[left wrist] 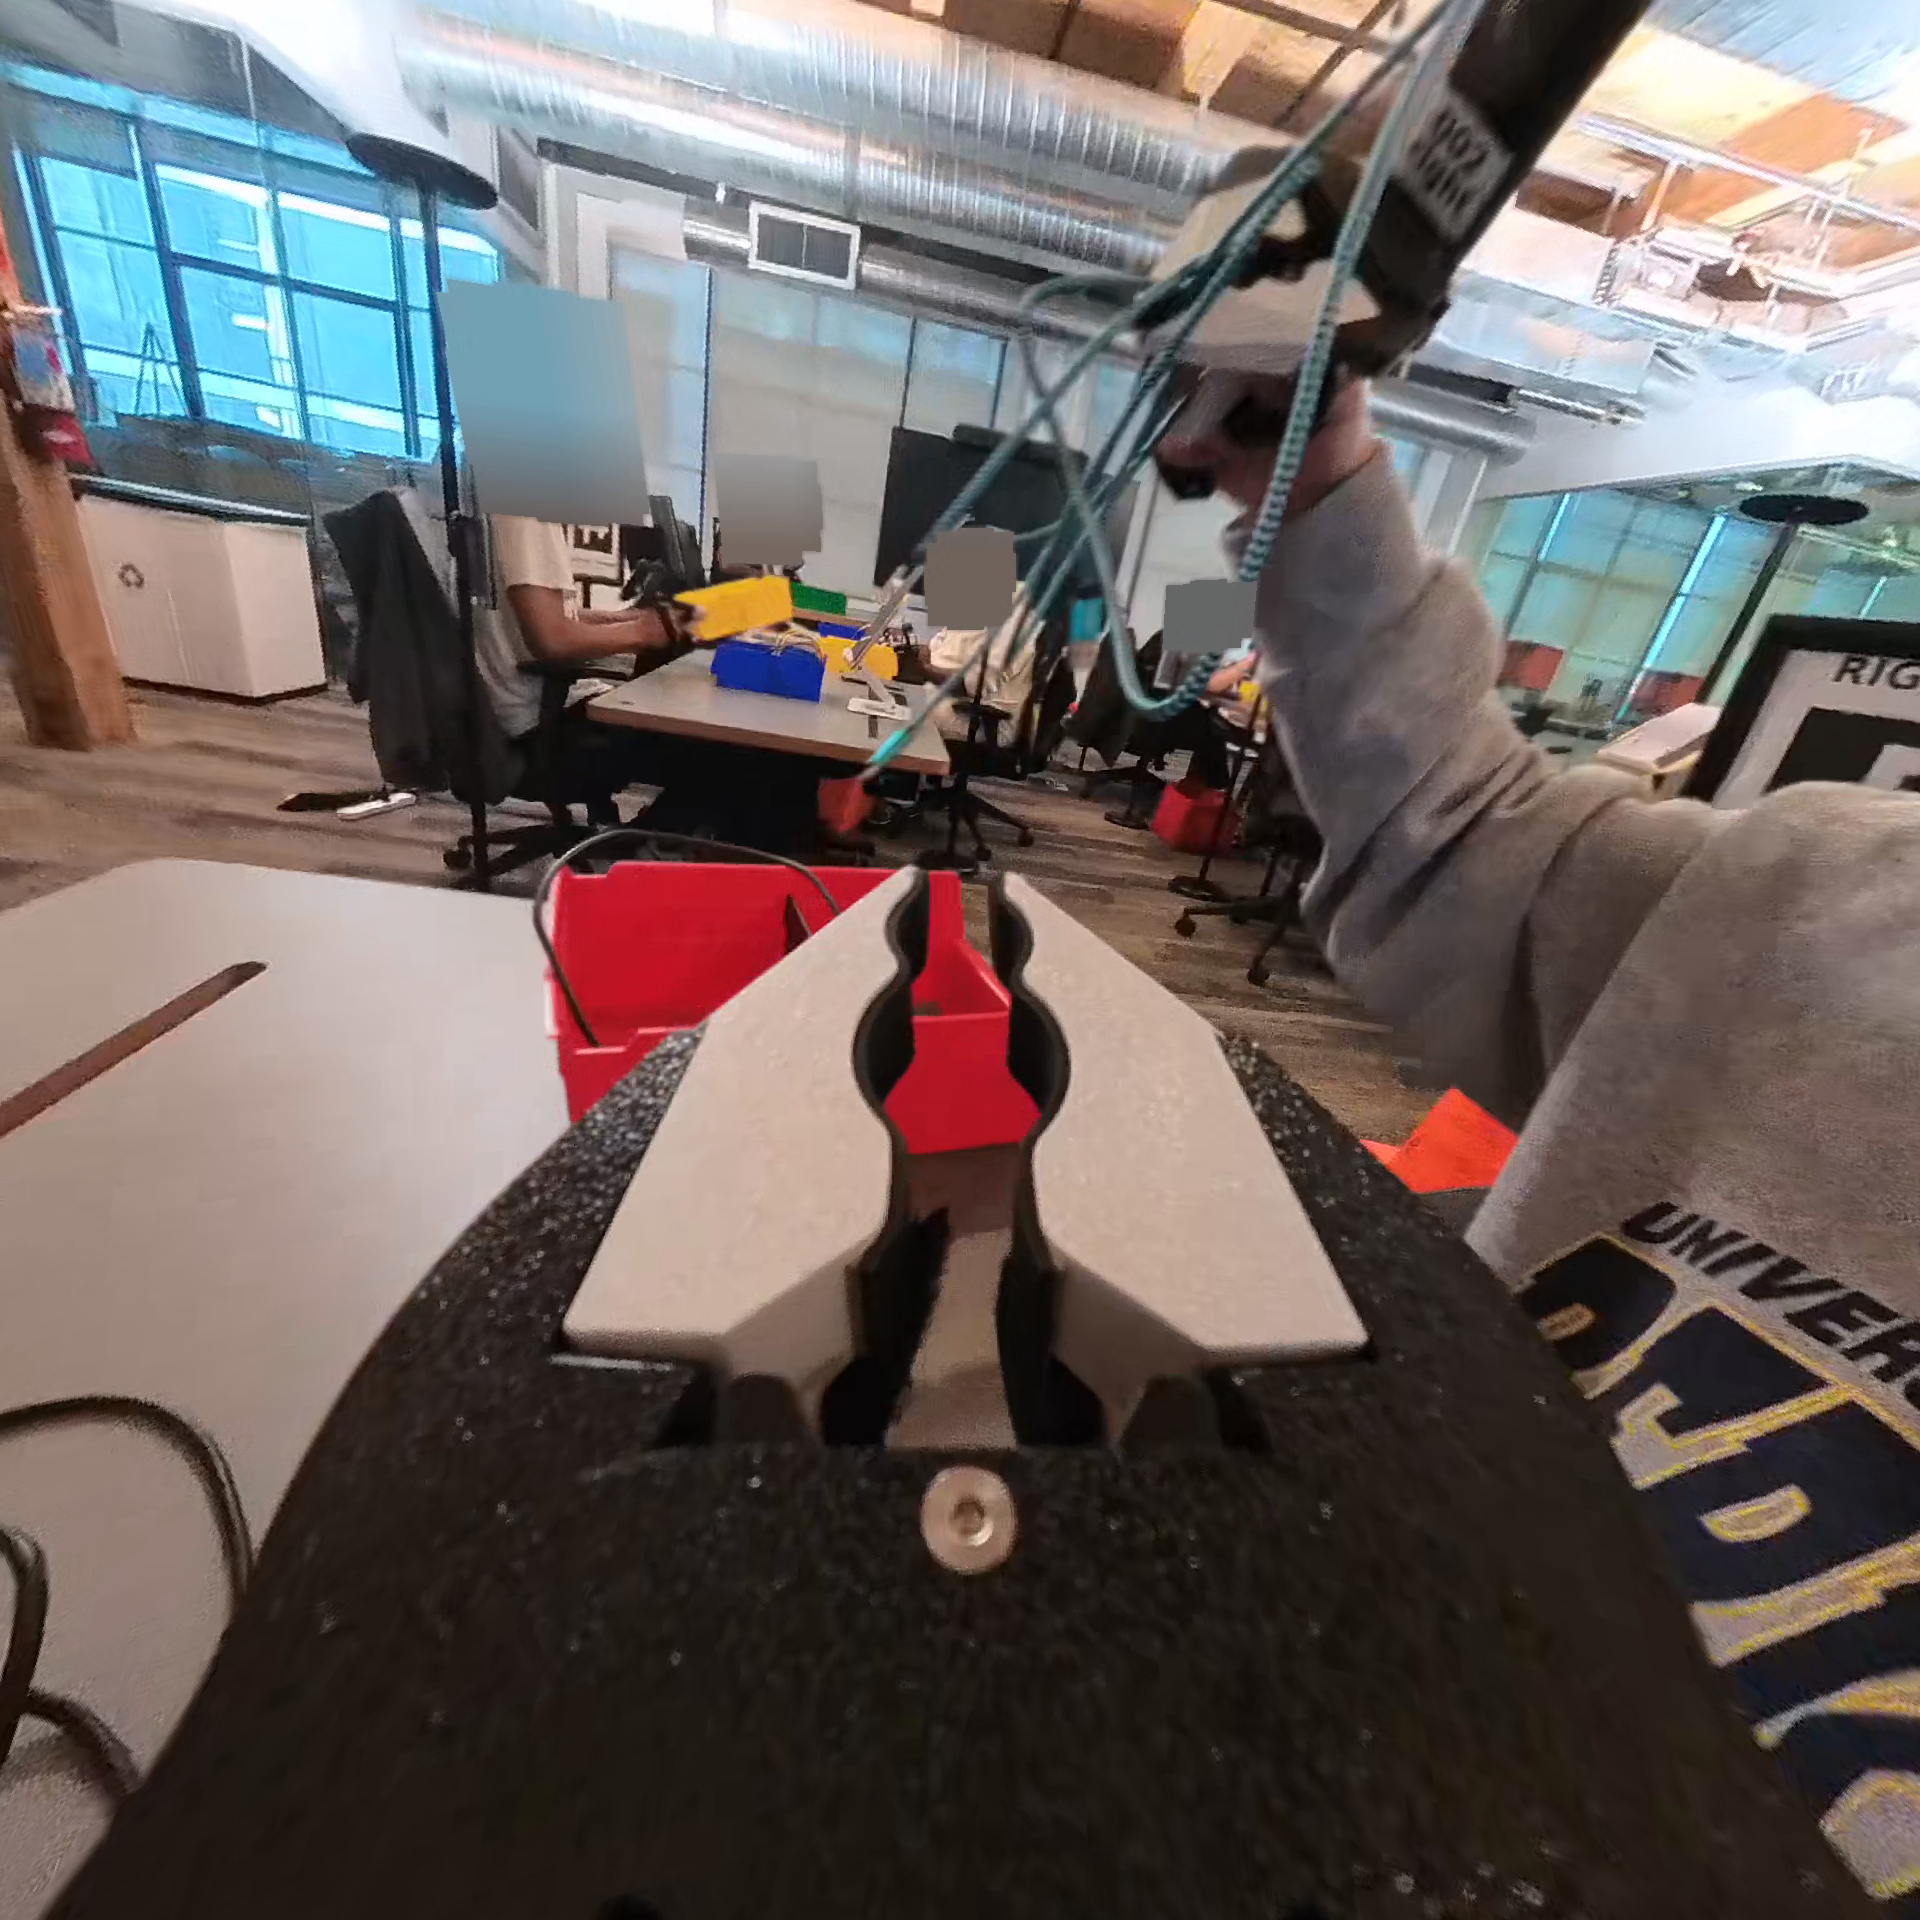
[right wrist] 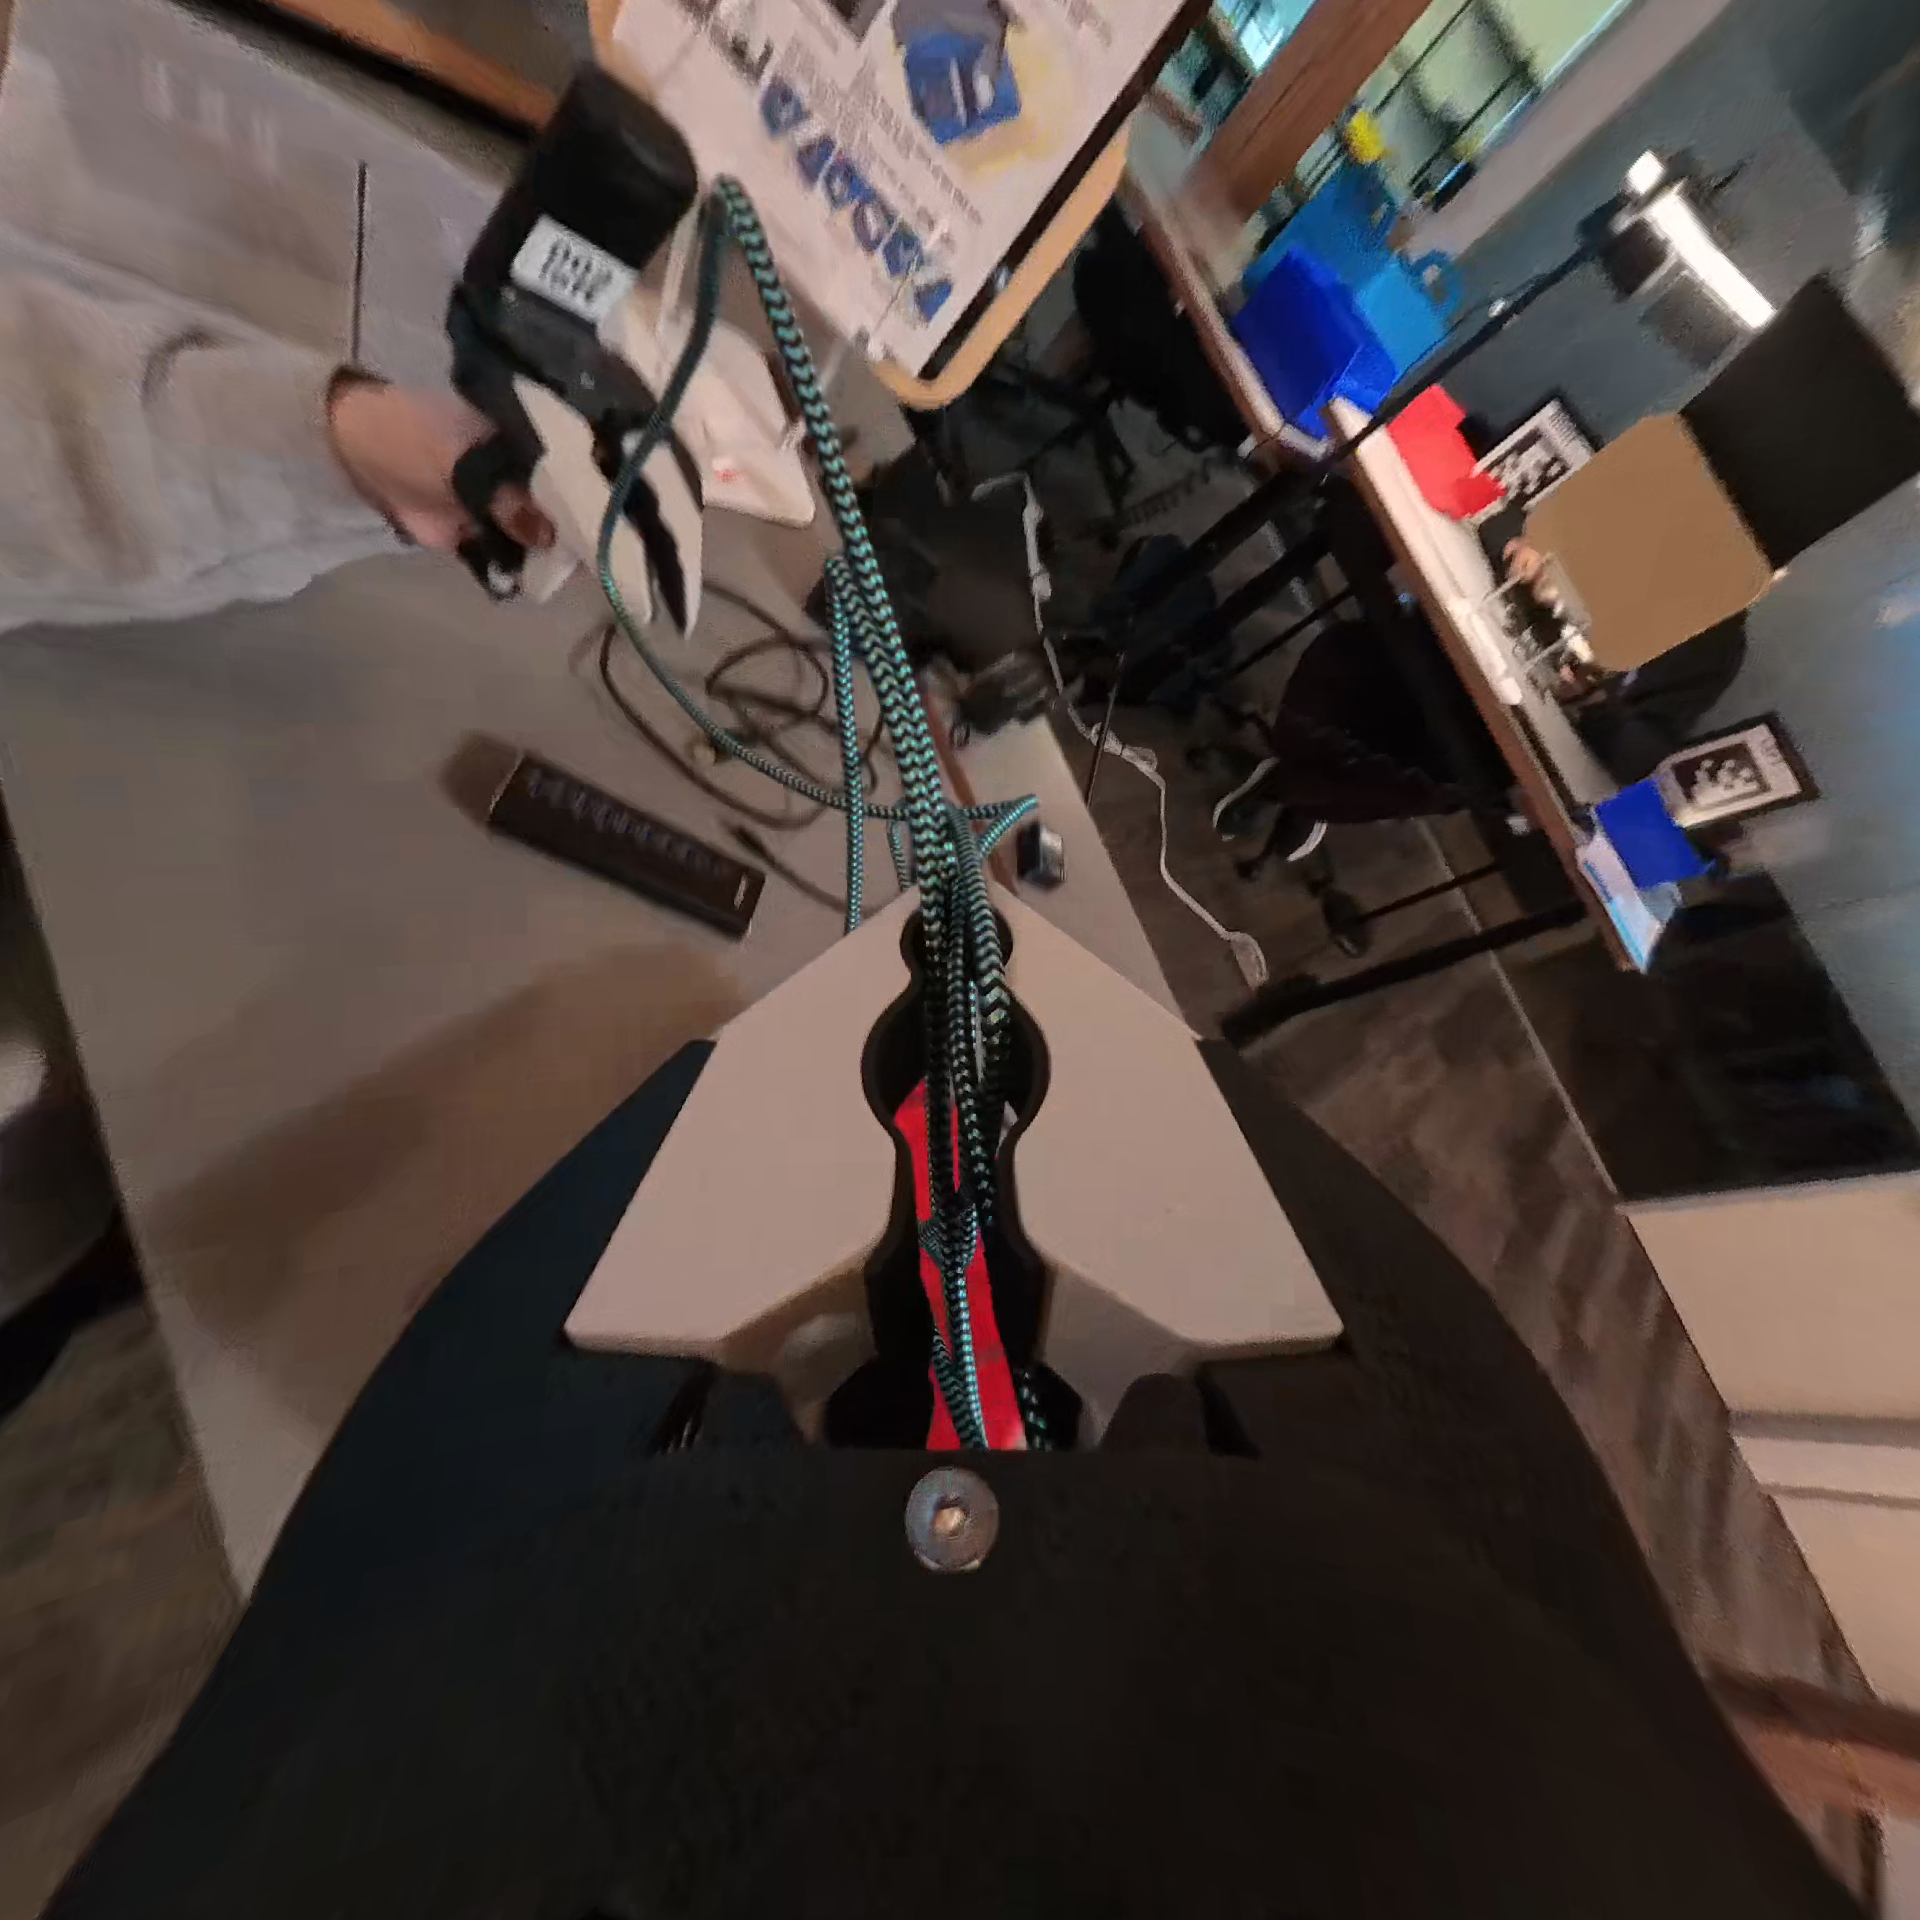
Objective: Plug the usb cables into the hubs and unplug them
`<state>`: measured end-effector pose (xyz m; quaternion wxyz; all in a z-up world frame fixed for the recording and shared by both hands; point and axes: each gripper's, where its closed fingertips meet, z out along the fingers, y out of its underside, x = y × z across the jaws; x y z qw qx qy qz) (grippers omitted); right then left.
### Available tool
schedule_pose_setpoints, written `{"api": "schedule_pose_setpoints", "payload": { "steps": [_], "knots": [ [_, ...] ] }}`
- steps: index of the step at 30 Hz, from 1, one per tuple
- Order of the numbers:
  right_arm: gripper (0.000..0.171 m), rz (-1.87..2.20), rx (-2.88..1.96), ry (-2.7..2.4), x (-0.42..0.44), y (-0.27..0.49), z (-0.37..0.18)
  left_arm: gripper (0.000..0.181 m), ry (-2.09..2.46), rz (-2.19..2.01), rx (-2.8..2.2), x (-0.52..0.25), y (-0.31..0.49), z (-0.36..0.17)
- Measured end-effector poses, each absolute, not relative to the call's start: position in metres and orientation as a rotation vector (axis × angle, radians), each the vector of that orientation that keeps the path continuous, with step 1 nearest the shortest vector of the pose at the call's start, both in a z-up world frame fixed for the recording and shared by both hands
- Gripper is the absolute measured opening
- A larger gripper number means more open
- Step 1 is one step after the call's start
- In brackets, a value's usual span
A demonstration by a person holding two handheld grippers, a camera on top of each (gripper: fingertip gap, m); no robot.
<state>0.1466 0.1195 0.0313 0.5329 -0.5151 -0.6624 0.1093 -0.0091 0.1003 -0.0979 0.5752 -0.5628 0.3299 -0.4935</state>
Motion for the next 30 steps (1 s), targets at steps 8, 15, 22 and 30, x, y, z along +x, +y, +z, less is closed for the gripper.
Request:
{"api": "schedule_pose_setpoints", "payload": {
  "steps": [8,15,22,30],
  "knots": [
    [0.000,-0.148,-1.638,-1.798,0.271,0.151,-0.020,0.002,0.700,-1.158,-1.459,-0.021,0.130,-0.132],
    [0.001,-0.877,-1.647,-2.040,0.312,0.196,-0.101,0.000,0.634,-1.195,-1.508,-0.024,0.147,-0.147],
    [0.000,-0.751,-1.532,-2.319,0.267,0.192,-0.209,0.000,0.651,-1.202,-1.551,-0.019,0.148,-0.160],
    [0.001,-0.032,-1.796,-2.076,0.253,0.194,-0.257,0.000,0.618,-1.215,-1.537,-0.030,0.150,-0.156]
  ]
}}
